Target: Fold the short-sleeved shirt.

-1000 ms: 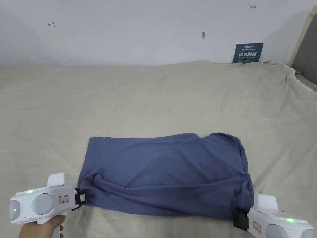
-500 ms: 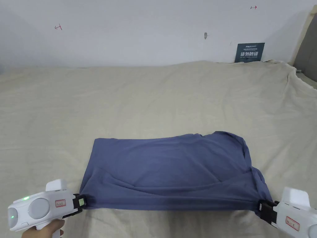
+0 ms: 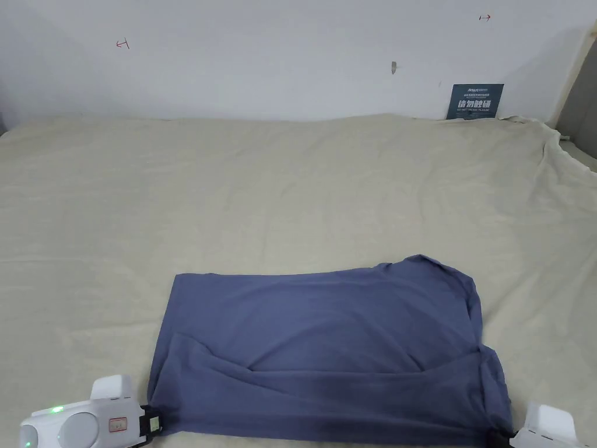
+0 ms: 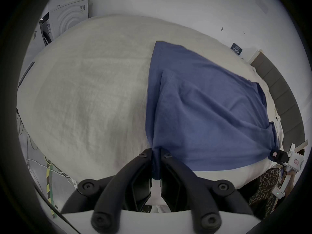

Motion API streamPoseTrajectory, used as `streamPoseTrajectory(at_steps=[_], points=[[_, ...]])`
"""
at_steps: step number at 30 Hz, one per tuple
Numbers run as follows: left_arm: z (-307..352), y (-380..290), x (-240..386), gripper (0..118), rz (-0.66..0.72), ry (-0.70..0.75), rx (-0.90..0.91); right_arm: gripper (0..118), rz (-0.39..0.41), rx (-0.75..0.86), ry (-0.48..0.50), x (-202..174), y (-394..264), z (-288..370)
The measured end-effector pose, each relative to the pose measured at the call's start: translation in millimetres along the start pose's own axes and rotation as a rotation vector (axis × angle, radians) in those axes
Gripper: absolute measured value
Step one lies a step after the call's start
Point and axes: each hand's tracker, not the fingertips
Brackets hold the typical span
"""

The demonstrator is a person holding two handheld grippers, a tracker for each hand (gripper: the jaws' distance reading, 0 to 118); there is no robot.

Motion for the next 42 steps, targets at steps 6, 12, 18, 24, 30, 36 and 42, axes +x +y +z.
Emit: streamPoseTrajectory(at_steps=[6, 12, 18, 24, 30, 36, 42], points=[[1.9, 1.0, 5.7, 7, -0.004, 0.028, 0.008, 10, 0.003, 0.003, -0.014, -10.6, 4.0, 11.3], [35.8, 15.0, 26.5, 96, -0.013, 0.059, 0.047, 89, 0.090, 0.113, -0.038, -33.2, 29.1, 58.5], [106.4, 44.7, 63.1, 99, -0.080, 0.018, 0.346, 90, 0.153, 0.365, -0.012, -59.9, 73.0, 123.5], [143.1, 67.2, 97.8, 96, -0.133, 0.030, 0.572, 89, 0.196, 0.570, -0.006, -84.3, 95.0, 154.5], [145.1, 70.2, 116.3, 25, -0.197, 0.020, 0.685, 33, 0.220, 0.652, -0.030, -104.7, 99.7, 158.4], [124.6, 93.9, 106.8, 0, -0.167, -0.052, 0.662, 0, 0.227, 0.660, -0.007, -106.6, 113.3, 141.4], [80.7, 153.3, 91.9, 0, -0.140, -0.055, 0.531, 0, 0.246, 0.626, -0.006, -107.0, 137.2, 116.6]])
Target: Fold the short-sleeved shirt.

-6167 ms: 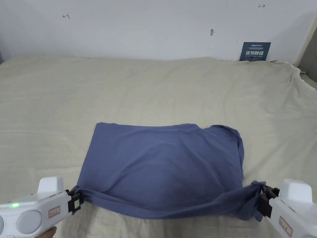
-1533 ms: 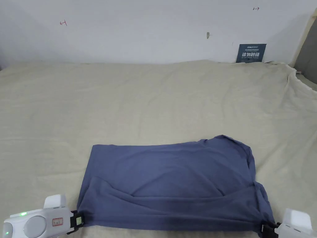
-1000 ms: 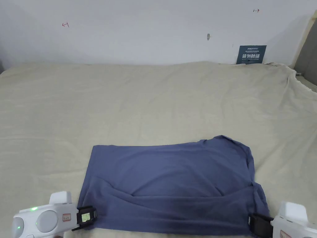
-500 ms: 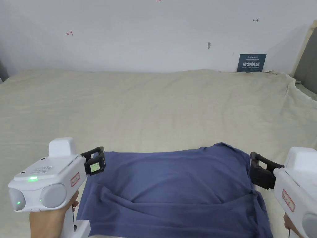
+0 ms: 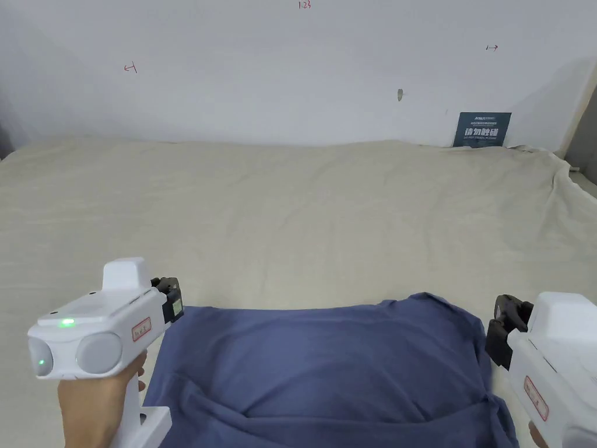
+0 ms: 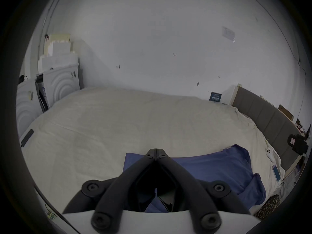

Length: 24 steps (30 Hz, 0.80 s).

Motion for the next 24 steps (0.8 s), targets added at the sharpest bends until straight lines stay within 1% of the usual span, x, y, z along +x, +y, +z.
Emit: streamPoseTrajectory(at_steps=[6, 8, 9, 11, 12, 13, 20, 22, 23, 24], points=[[-93.2, 21.7, -25.8, 0, 0.037, 0.028, -0.168, 0, -0.002, -0.041, -0.015, 2.3, -0.5, -35.8], [-122.0, 22.7, -33.0, 9, 0.042, 0.065, -0.209, 0, -0.002, -0.066, -0.025, 7.2, -4.0, -49.5], [-138.9, 21.4, -40.1, 24, 0.029, 0.093, -0.226, 0, -0.001, -0.078, -0.029, 8.8, -5.5, -55.2], [-167.6, 19.3, -53.5, 67, 0.044, 0.105, -0.290, 0, -0.002, -0.094, -0.036, 11.9, -8.8, -64.5], [-181.1, 17.2, -57.4, 84, 0.050, 0.106, -0.332, 0, -0.004, -0.104, -0.040, 10.2, -9.1, -67.5], [-191.7, 14.1, -61.1, 91, 0.056, 0.120, -0.362, 0, -0.007, -0.114, -0.044, 11.3, -10.9, -72.1], [-241.2, -13.7, -70.1, 92, 0.045, 0.153, -0.498, 0, -0.015, -0.167, -0.072, 8.3, -18.3, -89.8], [-247.7, -22.3, -68.2, 89, 0.043, 0.150, -0.529, 0, -0.023, -0.184, -0.075, 8.8, -21.7, -94.5], [-250.3, -26.0, -67.4, 82, 0.041, 0.143, -0.540, 0, -0.024, -0.192, -0.075, 8.7, -23.1, -96.9], [-253.5, -29.9, -66.4, 70, 0.035, 0.142, -0.555, 0, -0.024, -0.201, -0.076, 15.8, -27.4, -102.7]])
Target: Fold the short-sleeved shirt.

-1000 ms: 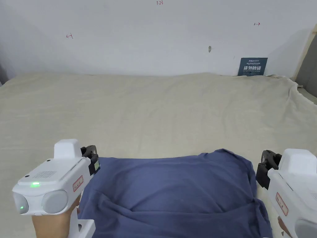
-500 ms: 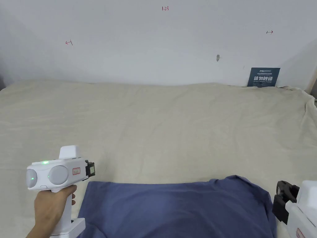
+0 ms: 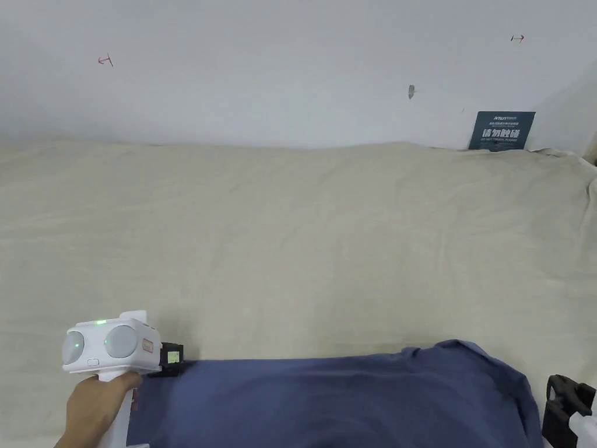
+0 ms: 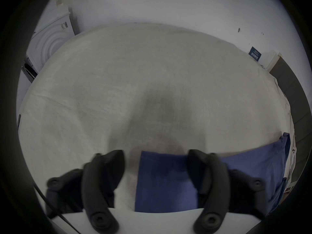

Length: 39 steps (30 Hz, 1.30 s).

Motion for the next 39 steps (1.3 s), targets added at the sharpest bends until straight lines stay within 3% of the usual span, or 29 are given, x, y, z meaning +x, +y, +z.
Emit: streamPoseTrajectory(at_steps=[2, 3, 5, 6, 9, 14, 15, 16, 18, 19, 20, 25, 27, 29, 31, 32, 39], points=[[10.7, -3.3, 8.2, 62, -0.017, 0.022, 0.033, 0, -0.008, -0.019, 0.008, 1.4, -0.8, -6.0], [13.3, -2.9, 11.5, 42, -0.042, 0.019, 0.041, 0, -0.017, -0.026, 0.013, 3.6, -1.3, -10.3], [16.8, -4.4, 16.3, 11, -0.099, -0.003, 0.071, 0, -0.029, -0.042, 0.021, 8.9, -0.3, -22.1], [19.0, -6.0, 17.4, 4, -0.089, -0.021, 0.059, 0, -0.039, -0.048, 0.024, 11.0, 1.6, -29.1], [29.5, -9.7, 18.4, 2, -0.090, -0.031, 0.101, 0, -0.066, -0.078, 0.040, 18.8, 9.8, -55.0], [74.9, -17.7, 15.9, 2, -0.081, -0.108, 0.202, 1, -0.046, -0.155, 0.057, 28.8, 22.5, -110.8], [83.4, -19.1, 15.4, 2, -0.086, -0.112, 0.214, 7, -0.036, -0.174, 0.061, 28.0, 24.4, -121.8], [90.1, -20.2, 14.7, 2, -0.089, -0.112, 0.224, 23, -0.026, -0.218, 0.069, 27.8, 26.1, -133.6], [103.3, -22.4, 15.4, 2, -0.093, -0.118, 0.234, 74, -0.001, -0.286, 0.078, 28.6, 27.6, -157.3], [107.5, -23.1, 14.7, 2, -0.094, -0.120, 0.242, 84, -0.009, -0.310, 0.083, 30.1, 26.4, -168.2], [110.7, -23.5, 13.5, 2, -0.095, -0.126, 0.246, 86, -0.001, -0.320, 0.079, 26.4, 26.0, -175.1], [114.6, -28.6, 11.1, 2, -0.080, -0.146, 0.242, 85, 0.105, -0.415, 0.083, 17.9, 15.5, -204.2], [112.6, -28.7, 9.7, 2, -0.078, -0.143, 0.234, 81, 0.106, -0.428, 0.068, 13.0, 10.9, -207.4], [111.1, -29.8, 8.1, 2, -0.068, -0.142, 0.228, 62, 0.071, -0.441, 0.083, 9.5, 7.9, -202.1], [110.2, -30.7, 6.6, 1, -0.061, -0.138, 0.224, 17, 0.049, -0.427, 0.091, 9.8, 7.1, -194.8], [110.7, -31.9, 6.1, 1, -0.058, -0.136, 0.223, 4, 0.045, -0.404, 0.085, 10.5, 7.7, -190.9], [120.8, -45.1, 0.5, 1, -0.015, -0.129, 0.229, 2, 0.027, -0.300, 0.129, 24.8, 23.7, -137.1]])
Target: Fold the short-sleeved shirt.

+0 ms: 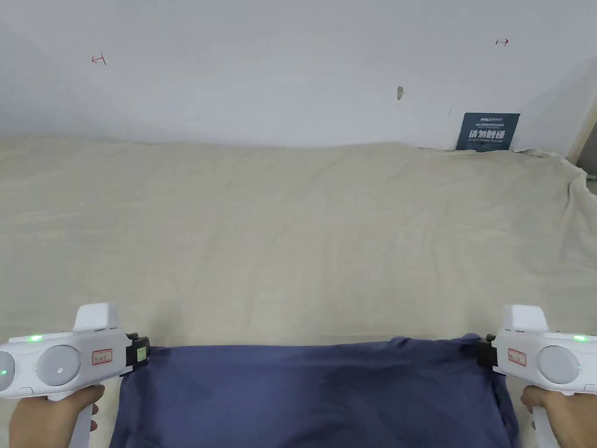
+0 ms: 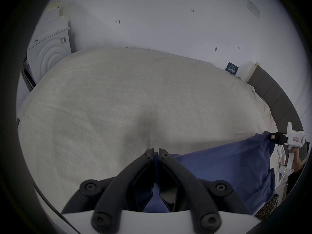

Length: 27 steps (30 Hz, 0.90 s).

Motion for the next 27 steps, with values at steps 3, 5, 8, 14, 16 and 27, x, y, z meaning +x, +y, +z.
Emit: streamPoseTrajectory(at_steps=[3, 5, 8, 14, 16, 27], points=[[10.9, -6.1, -2.0, 1, 0.015, 0.009, 0.009, 2, 0.002, 0.053, 0.041, 3.3, -4.2, 36.2], [20.6, -11.5, -3.8, 1, 0.025, 0.012, 0.012, 2, -0.004, 0.082, 0.069, 5.7, -10.7, 61.7], [33.8, -22.6, -9.5, 1, 0.027, 0.019, 0.014, 2, -0.002, 0.115, 0.094, 8.5, -26.6, 100.9], [78.6, -61.5, -21.6, 1, 0.038, 0.013, 0.028, 2, -0.065, 0.153, 0.141, 22.3, -80.6, 161.2], [93.9, -80.6, -24.1, 1, 0.034, 0.002, 0.032, 2, -0.072, 0.154, 0.148, 24.9, -101.7, 175.8], [114.3, -176.1, -38.7, 1, 0.013, 0.033, -0.054, 2, -0.146, 0.042, 0.106, 34.5, -210.4, 190.0]])
